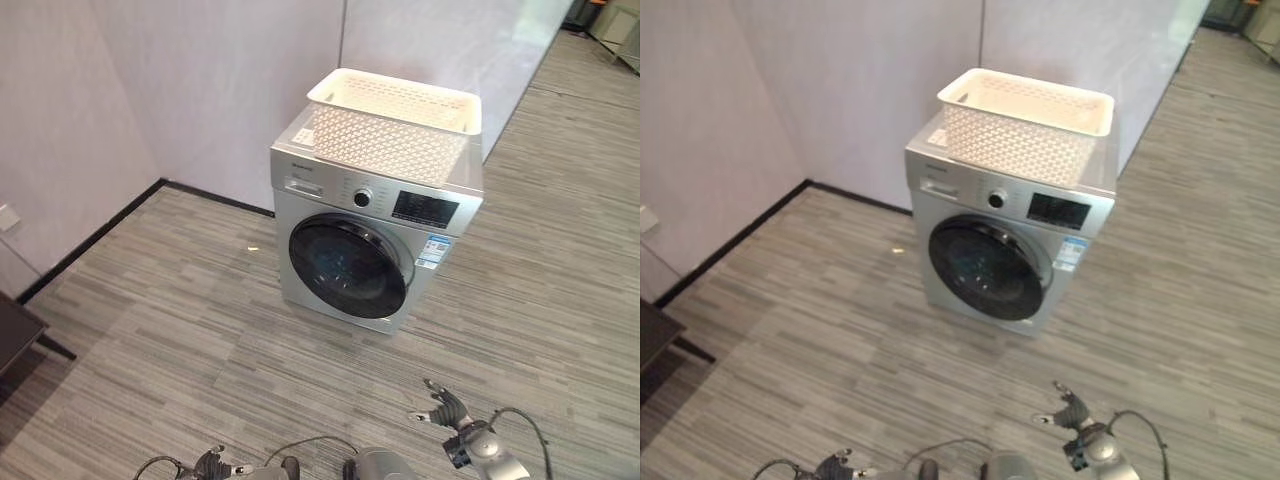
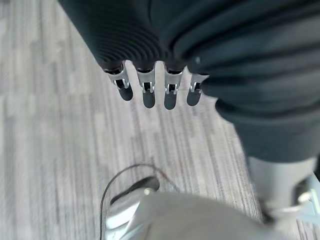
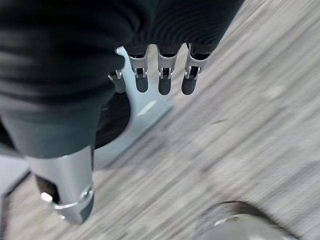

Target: Grab the laundry basket,head to the washer,open it,put in the laundry and shut it.

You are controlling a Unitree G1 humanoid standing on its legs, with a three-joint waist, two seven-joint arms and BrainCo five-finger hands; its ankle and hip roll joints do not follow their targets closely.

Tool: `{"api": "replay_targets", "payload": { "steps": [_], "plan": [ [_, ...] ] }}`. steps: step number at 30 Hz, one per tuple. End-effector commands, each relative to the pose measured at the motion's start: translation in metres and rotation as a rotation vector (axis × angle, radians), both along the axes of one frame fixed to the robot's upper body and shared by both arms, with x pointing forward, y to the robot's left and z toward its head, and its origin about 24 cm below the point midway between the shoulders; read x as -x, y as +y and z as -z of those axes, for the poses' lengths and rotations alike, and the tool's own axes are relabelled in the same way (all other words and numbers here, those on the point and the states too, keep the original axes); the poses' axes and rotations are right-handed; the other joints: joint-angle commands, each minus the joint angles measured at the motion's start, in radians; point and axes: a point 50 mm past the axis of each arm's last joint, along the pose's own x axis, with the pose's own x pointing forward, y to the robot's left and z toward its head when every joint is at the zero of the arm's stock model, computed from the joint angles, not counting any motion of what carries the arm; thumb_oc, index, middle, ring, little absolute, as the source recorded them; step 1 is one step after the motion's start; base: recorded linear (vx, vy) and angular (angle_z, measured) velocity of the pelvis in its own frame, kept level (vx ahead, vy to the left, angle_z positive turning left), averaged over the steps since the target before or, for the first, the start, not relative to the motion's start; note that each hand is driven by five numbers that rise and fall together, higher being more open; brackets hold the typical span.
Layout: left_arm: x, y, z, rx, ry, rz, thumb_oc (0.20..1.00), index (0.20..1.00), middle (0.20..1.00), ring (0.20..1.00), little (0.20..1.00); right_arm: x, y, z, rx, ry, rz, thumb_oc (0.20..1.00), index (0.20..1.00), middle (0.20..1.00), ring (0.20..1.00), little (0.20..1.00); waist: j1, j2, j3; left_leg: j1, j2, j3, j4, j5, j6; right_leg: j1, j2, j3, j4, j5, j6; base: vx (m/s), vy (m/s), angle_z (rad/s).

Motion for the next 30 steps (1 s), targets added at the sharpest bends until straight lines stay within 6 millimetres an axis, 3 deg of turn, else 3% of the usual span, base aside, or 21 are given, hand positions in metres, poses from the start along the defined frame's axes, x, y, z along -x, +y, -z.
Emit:
{"api": "replay_targets", "payload": {
  "steps": [1,4,5,9,11,12,14,15,16,17,19,23,25,30],
  "plan": [
    [0.003,0.003,0.000,-0.018,-0.009,0.003,1.000,1.000,1.000,1.000,1.000,-0.027,-0.006,-0.018,0.036,-0.093,-0.021,1.000,1.000,1.000,1.000,1.000,-0.017,-0.003,0.005,0.096,-0.054,-0.087,0.065,-0.134,-0.042,-0.040,-0.033,0.093,-0.211,0.242,0.050,0.22,-0.154,0.02],
    [0.005,0.005,0.000,-0.013,-0.007,-0.020,1.000,1.000,1.000,1.000,1.000,-0.035,-0.003,-0.022,0.051,-0.101,-0.065,1.000,1.000,1.000,1.000,1.000,-0.011,-0.018,0.017,0.118,-0.043,-0.112,0.098,-0.179,-0.051,-0.054,-0.047,0.107,-0.253,0.270,0.069,0.22,-0.207,0.43],
    [0.009,0.008,0.000,-0.024,0.004,-0.021,1.000,1.000,1.000,1.000,1.000,-0.034,-0.003,-0.027,0.059,-0.114,-0.102,1.000,1.000,1.000,1.000,1.000,-0.015,-0.044,-0.001,0.115,-0.042,-0.143,0.116,-0.199,-0.060,-0.024,-0.016,0.173,-0.234,0.258,0.065,0.26,-0.340,0.72],
    [0.017,0.013,0.000,-0.026,0.010,-0.079,1.000,1.000,1.000,1.000,1.000,-0.030,-0.008,-0.026,0.082,-0.098,-0.116,1.000,1.000,1.000,1.000,1.000,-0.007,-0.059,-0.017,0.136,0.025,-0.189,0.106,-0.173,-0.101,-0.003,0.024,0.116,-0.197,0.234,0.047,0.21,-0.324,0.88],
    [0.013,0.011,-0.001,-0.017,-0.010,-0.096,1.000,1.000,1.000,1.000,1.000,-0.034,-0.012,-0.029,0.094,-0.111,-0.106,1.000,1.000,1.000,1.000,1.000,-0.023,-0.054,-0.015,0.106,0.082,-0.154,0.097,-0.148,-0.126,0.004,0.021,0.046,-0.194,0.210,0.035,0.05,-0.227,0.45],
    [0.012,0.011,-0.001,-0.017,-0.010,-0.097,1.000,1.000,1.000,1.000,1.000,-0.034,-0.012,-0.029,0.093,-0.112,-0.106,1.000,1.000,1.000,1.000,1.000,-0.025,-0.057,-0.018,0.103,0.079,-0.156,0.094,-0.143,-0.126,0.001,0.016,0.045,-0.196,0.213,0.035,-0.03,-0.210,1.18],
    [-0.012,0.009,-0.006,-0.029,-0.067,-0.052,1.000,1.000,1.000,1.000,1.000,-0.041,-0.015,-0.036,0.109,-0.149,-0.084,1.000,1.000,1.000,1.000,1.000,-0.061,-0.071,-0.002,0.010,0.137,0.067,0.116,-0.129,-0.132,0.002,-0.035,-0.052,-0.210,0.201,0.035,-0.05,-0.172,1.34],
    [-0.012,0.009,-0.006,-0.029,-0.067,-0.052,1.000,1.000,1.000,1.000,1.000,-0.041,-0.015,-0.036,0.109,-0.149,-0.084,1.000,1.000,1.000,1.000,1.000,-0.061,-0.071,-0.003,0.009,0.137,0.067,0.115,-0.129,-0.132,0.001,-0.036,-0.053,-0.210,0.201,0.035,-0.16,-0.135,1.42],
    [-0.036,0.006,-0.013,-0.042,-0.131,0.000,1.000,1.000,1.000,1.000,1.000,-0.051,-0.016,-0.042,0.120,-0.188,-0.063,1.000,1.000,1.000,1.000,1.000,-0.071,-0.068,0.032,-0.070,0.156,0.205,0.149,-0.106,-0.128,-0.003,-0.064,-0.101,-0.220,0.205,0.035,-0.16,-0.093,1.33],
    [-0.041,0.004,-0.015,-0.041,-0.153,0.016,1.000,1.000,1.000,1.000,1.000,-0.059,-0.014,-0.047,0.123,-0.212,-0.069,1.000,1.000,1.000,1.000,1.000,-0.066,-0.056,0.037,-0.080,0.154,0.211,0.118,-0.094,-0.128,-0.013,-0.063,-0.112,-0.226,0.207,0.033,-0.16,-0.111,0.89],
    [-0.046,0.002,-0.018,-0.039,-0.193,0.045,1.000,1.000,1.000,1.000,1.000,-0.074,-0.007,-0.057,0.130,-0.262,-0.096,1.000,1.000,1.000,1.000,1.000,-0.042,-0.044,0.050,-0.080,0.125,0.139,0.080,-0.093,-0.132,-0.027,-0.047,-0.092,-0.233,0.211,0.029,0.00,-0.041,0.27],
    [-0.044,0.005,-0.018,-0.060,-0.188,0.073,1.000,1.000,1.000,1.000,1.000,-0.093,0.007,-0.074,0.128,-0.356,-0.139,1.000,1.000,1.000,1.000,1.000,-0.027,-0.034,0.061,-0.082,0.120,0.127,-0.017,-0.037,-0.131,-0.053,-0.046,-0.096,-0.243,0.218,0.027,0.01,0.004,0.00],
    [-0.040,0.009,-0.017,-0.083,-0.170,0.078,1.000,1.000,1.000,1.000,1.000,-0.103,0.023,-0.088,0.106,-0.423,-0.202,1.000,1.000,1.000,1.000,1.000,-0.023,-0.035,0.068,-0.073,0.119,0.126,-0.049,-0.025,-0.128,-0.058,-0.046,-0.090,-0.248,0.222,0.028,0.03,0.032,0.00],
    [-0.022,0.015,-0.012,-0.093,-0.112,0.050,1.000,1.000,1.000,1.000,1.000,-0.102,0.039,-0.095,0.040,-0.464,-0.251,1.000,1.000,1.000,1.000,1.000,-0.016,-0.039,0.069,-0.058,0.110,0.114,-0.080,-0.023,-0.121,-0.055,-0.049,-0.073,-0.273,0.239,0.034,0.03,0.021,-0.06]
  ]
}}
